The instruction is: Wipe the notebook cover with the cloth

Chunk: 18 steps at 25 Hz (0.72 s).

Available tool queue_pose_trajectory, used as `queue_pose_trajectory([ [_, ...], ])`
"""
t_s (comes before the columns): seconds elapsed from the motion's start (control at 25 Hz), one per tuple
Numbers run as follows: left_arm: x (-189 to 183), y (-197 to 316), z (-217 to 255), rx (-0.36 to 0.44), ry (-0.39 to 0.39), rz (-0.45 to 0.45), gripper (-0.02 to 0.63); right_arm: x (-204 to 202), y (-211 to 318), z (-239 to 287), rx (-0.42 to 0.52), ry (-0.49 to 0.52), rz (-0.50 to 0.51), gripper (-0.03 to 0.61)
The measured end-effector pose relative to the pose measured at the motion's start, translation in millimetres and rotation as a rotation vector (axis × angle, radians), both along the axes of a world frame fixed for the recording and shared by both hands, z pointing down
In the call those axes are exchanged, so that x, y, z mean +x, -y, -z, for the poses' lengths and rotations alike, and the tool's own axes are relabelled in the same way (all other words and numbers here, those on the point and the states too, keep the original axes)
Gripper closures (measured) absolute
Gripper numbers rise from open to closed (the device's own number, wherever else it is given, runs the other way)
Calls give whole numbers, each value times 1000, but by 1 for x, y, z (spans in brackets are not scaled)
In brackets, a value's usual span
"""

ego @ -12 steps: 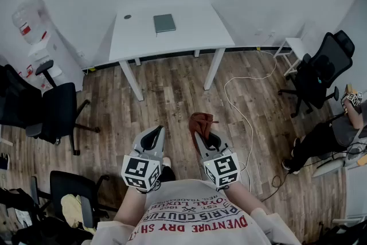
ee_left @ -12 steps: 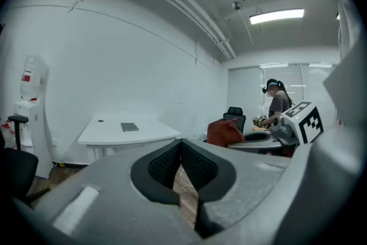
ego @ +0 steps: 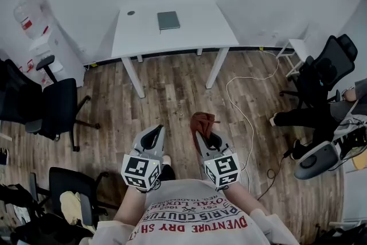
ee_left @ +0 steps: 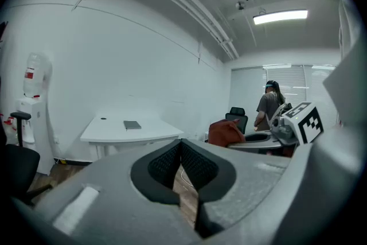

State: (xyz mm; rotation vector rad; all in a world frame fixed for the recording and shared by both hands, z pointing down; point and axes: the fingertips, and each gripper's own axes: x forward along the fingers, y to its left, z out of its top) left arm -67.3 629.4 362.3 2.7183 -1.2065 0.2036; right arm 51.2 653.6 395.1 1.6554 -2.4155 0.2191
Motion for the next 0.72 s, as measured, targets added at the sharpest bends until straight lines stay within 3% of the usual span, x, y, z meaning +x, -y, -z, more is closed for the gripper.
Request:
queue_pose_trajectory([
  [0.4, -18, 27, -21, -64, -13, 21, 604, 0, 23, -24, -93, 40, -59, 503],
  [0.72, -51, 89, -18, -66, -27, 17, 604, -25, 84, -23, -110, 41, -90, 503],
])
